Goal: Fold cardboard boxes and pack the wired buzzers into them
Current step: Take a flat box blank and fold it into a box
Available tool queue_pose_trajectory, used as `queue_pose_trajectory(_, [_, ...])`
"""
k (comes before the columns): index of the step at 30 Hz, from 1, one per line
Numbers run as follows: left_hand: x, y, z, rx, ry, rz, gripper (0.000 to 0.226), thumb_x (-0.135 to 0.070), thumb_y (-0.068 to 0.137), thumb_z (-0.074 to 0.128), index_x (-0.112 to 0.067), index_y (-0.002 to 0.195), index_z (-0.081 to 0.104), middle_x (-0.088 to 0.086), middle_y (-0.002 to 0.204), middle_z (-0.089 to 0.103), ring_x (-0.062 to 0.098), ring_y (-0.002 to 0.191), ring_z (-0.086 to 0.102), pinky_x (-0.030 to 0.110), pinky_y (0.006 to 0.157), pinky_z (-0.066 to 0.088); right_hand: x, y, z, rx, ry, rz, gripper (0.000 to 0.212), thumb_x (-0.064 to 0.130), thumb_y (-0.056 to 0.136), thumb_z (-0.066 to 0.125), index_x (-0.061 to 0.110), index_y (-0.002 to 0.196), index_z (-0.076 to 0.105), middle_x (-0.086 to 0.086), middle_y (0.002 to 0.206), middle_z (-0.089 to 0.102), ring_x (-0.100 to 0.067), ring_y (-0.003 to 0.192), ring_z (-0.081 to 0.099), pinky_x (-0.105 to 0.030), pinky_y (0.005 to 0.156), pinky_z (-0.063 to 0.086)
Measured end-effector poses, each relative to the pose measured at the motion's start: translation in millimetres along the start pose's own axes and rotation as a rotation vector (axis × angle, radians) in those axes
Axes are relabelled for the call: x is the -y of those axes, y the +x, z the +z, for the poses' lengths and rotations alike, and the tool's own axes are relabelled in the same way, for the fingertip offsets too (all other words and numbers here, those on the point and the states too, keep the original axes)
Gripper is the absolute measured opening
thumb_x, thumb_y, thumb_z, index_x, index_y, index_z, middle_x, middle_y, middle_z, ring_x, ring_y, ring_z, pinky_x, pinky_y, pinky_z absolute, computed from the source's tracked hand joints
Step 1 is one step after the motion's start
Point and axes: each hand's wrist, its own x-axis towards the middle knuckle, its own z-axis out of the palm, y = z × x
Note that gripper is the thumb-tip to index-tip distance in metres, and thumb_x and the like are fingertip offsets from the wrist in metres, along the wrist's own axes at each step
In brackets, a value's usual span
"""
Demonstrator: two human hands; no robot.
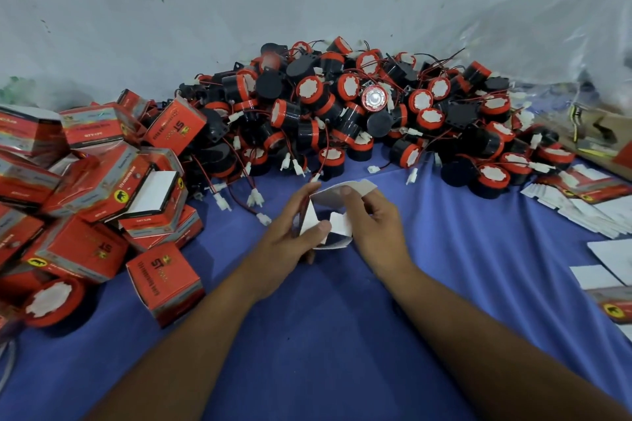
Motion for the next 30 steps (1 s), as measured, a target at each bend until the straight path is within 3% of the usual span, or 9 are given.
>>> queue_pose_trajectory(5, [-1.9,-1.4,-3.1,0.081,0.07,0.035,0.088,-0.035,0.077,0.078,-0.035,0.149,0.027,-0.023,0.135,0.048,0.01,0.116,0.059,0.029,0.088,0.054,-2.6,3.0,-0.6,-0.06,-0.117,-0.082,0.015,0.037,0.096,0.062,0.027,0.087,0.068,0.003,0.093,0.061,-0.011,0.081,0.061,-0.026,0.07,0.047])
queue_pose_trajectory(9, [0.7,2.6,2.7,-0.169,0.066,0.061,0.055,-0.034,0.085,0.071,-0.033,0.133,0.045,-0.011,0.106,0.061,0.016,0.073,0.06,0.031,0.06,0.053,-1.9,0.9,3.3,0.081,-0.333,-0.241,0.028,0.044,0.1,0.052,0.03,0.106,0.075,0.003,0.11,0.062,-0.016,0.108,0.054,-0.035,0.094,0.044])
queue_pose_trajectory(14, [2.7,4.2,0.2,-0.33,-0.247,-0.038,0.023,-0.021,0.098,0.06,-0.034,0.117,0.062,0.003,0.097,0.07,0.023,0.079,0.066,0.033,0.049,0.049,-1.2,-7.8,3.5,0.286,-0.266,-0.477,0.053,0.05,0.105,0.029,0.019,0.131,0.063,-0.001,0.132,0.058,-0.019,0.126,0.05,-0.043,0.107,0.037])
queue_pose_trajectory(17, [0.6,4.8,-0.7,-0.404,-0.316,-0.075,0.032,-0.024,0.091,0.066,-0.035,0.121,0.065,0.001,0.1,0.074,0.017,0.078,0.069,0.03,0.048,0.05,1.2,-9.5,3.0,0.405,-0.16,-0.492,0.047,0.049,0.106,0.026,0.03,0.141,0.053,0.023,0.134,0.055,-0.01,0.13,0.049,-0.041,0.11,0.036])
queue_pose_trajectory(22, [-0.9,4.3,2.1,-0.447,-0.265,-0.063,0.075,-0.039,0.076,0.077,-0.033,0.143,0.044,0.004,0.113,0.069,0.019,0.09,0.068,0.033,0.062,0.051,8.2,-9.6,3.5,0.414,-0.047,-0.387,0.04,0.045,0.105,0.04,0.024,0.131,0.061,0.015,0.121,0.065,-0.014,0.116,0.06,-0.031,0.1,0.046])
queue_pose_trajectory(24, [1.2,4.2,0.9,-0.405,-0.3,-0.038,0.065,-0.033,0.086,0.073,-0.036,0.141,0.039,0.002,0.111,0.068,0.021,0.092,0.068,0.037,0.061,0.052,5.2,-11.6,2.7,0.388,-0.043,-0.322,0.04,0.045,0.102,0.042,0.024,0.13,0.061,0.016,0.122,0.063,-0.015,0.119,0.056,-0.04,0.103,0.044])
queue_pose_trajectory(26, [2.6,4.3,-1.2,-0.295,-0.396,-0.025,0.052,-0.021,0.085,0.057,-0.031,0.135,0.044,0.003,0.108,0.069,0.023,0.093,0.069,0.038,0.063,0.056,2.7,-13.0,1.7,0.361,-0.076,-0.259,0.042,0.049,0.095,0.043,0.035,0.131,0.059,0.018,0.132,0.055,-0.008,0.13,0.043,-0.037,0.111,0.035])
queue_pose_trajectory(28, [2.1,1.5,-4.1,-0.171,-0.472,-0.043,0.065,-0.01,0.076,0.05,-0.029,0.137,0.044,0.009,0.122,0.065,0.03,0.105,0.066,0.047,0.077,0.058,4.8,-13.6,1.0,0.365,-0.108,-0.179,0.044,0.05,0.083,0.045,0.055,0.126,0.052,0.015,0.147,0.038,-0.007,0.14,0.024,-0.026,0.112,0.025])
queue_pose_trajectory(30, [1.5,-0.8,-5.5,-0.059,-0.541,-0.061,0.082,-0.004,0.067,0.049,-0.03,0.144,0.039,0.012,0.137,0.057,0.036,0.119,0.059,0.054,0.094,0.053,6.9,-12.2,0.4,0.377,-0.116,-0.103,0.047,0.041,0.08,0.048,0.066,0.12,0.047,0.014,0.154,0.024,-0.006,0.142,0.018,-0.029,0.112,0.025])
